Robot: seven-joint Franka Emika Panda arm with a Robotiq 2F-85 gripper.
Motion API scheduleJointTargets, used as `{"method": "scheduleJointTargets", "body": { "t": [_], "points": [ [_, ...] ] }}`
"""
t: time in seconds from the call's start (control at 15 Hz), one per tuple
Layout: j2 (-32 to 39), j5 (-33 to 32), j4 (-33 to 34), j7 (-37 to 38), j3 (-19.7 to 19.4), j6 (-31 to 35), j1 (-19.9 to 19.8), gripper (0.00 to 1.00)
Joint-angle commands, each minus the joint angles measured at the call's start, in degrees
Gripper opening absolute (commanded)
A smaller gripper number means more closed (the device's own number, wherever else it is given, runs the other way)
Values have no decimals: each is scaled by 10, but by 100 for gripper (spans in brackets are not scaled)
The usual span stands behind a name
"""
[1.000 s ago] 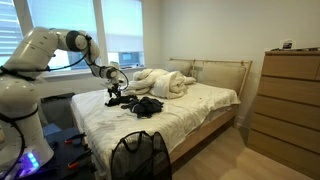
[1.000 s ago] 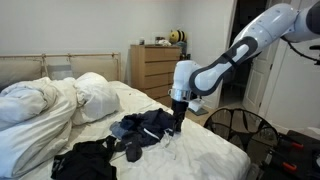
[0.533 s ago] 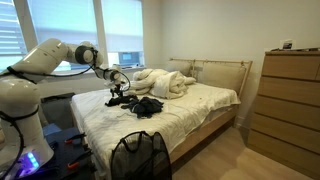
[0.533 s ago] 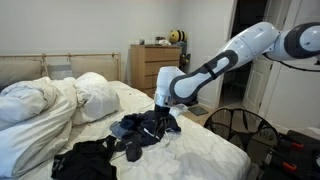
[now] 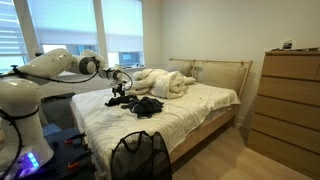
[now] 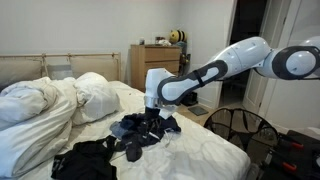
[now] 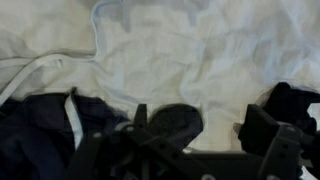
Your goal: Put some of the clothes on the bed in the laundry hamper
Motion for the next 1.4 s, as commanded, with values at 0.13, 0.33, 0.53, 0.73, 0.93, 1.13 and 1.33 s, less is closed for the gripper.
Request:
{"method": "scheduleJointTargets", "body": {
  "t": [0.13, 0.33, 0.53, 0.73, 0.93, 1.13, 1.33],
  "points": [
    [106, -42, 154, 0, -34, -2, 29, 100],
    [143, -41, 199, 2, -37, 0, 32, 100],
    [176, -38, 240, 1, -37, -6, 36, 100],
    [208, -34, 276, -3, -36, -10, 40, 100],
    [241, -30, 311, -10, -31, -6, 45, 100],
    [223, -33, 258, -11, -29, 38, 47, 100],
    [226, -39, 243, -8, -37, 77, 52, 100]
  ]
}}
